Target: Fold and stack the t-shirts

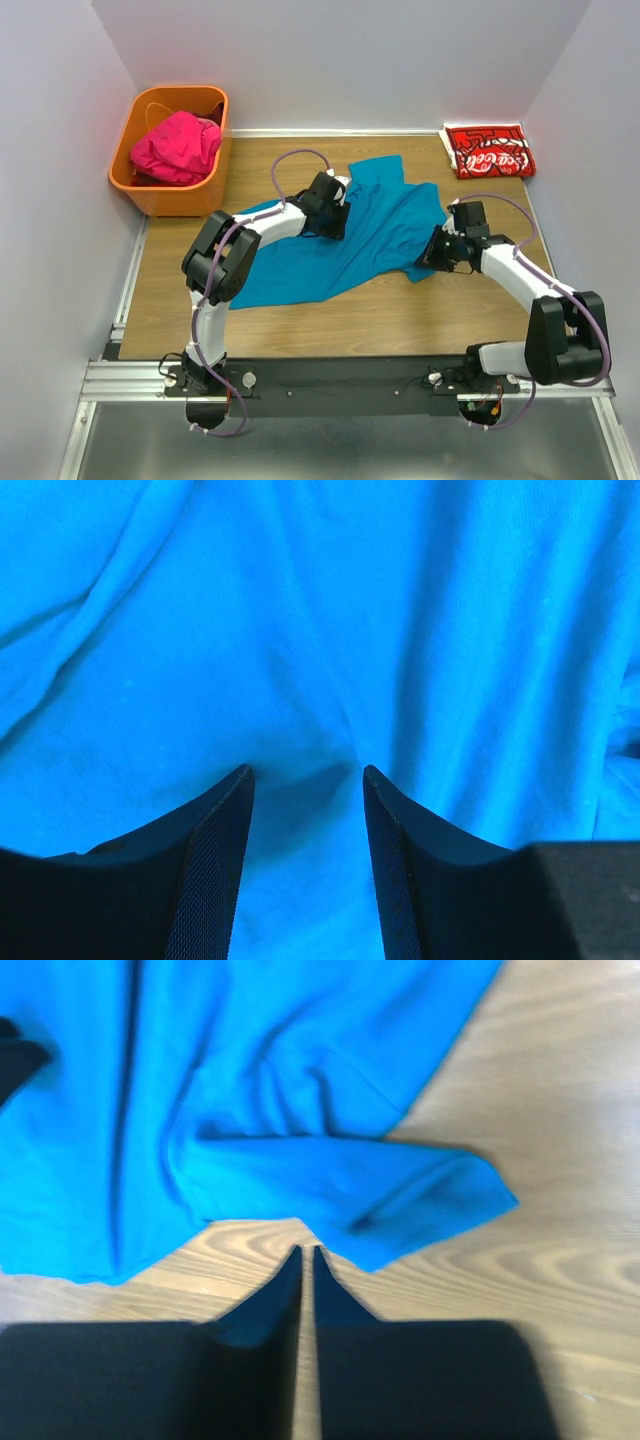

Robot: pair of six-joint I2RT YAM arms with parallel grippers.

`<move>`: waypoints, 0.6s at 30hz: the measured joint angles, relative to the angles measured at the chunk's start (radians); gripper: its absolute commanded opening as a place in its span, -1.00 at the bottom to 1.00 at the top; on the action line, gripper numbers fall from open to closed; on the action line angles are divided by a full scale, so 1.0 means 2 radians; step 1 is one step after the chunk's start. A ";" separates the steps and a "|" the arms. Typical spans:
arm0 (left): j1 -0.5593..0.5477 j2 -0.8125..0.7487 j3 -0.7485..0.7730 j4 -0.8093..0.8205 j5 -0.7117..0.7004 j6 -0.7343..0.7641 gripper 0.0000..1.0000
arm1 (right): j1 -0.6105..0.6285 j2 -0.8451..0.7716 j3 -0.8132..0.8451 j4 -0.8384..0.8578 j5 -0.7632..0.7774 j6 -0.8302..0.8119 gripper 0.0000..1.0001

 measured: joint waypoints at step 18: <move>0.000 0.000 0.000 0.000 0.000 0.003 0.11 | 0.000 -0.056 -0.099 0.104 0.047 0.156 0.24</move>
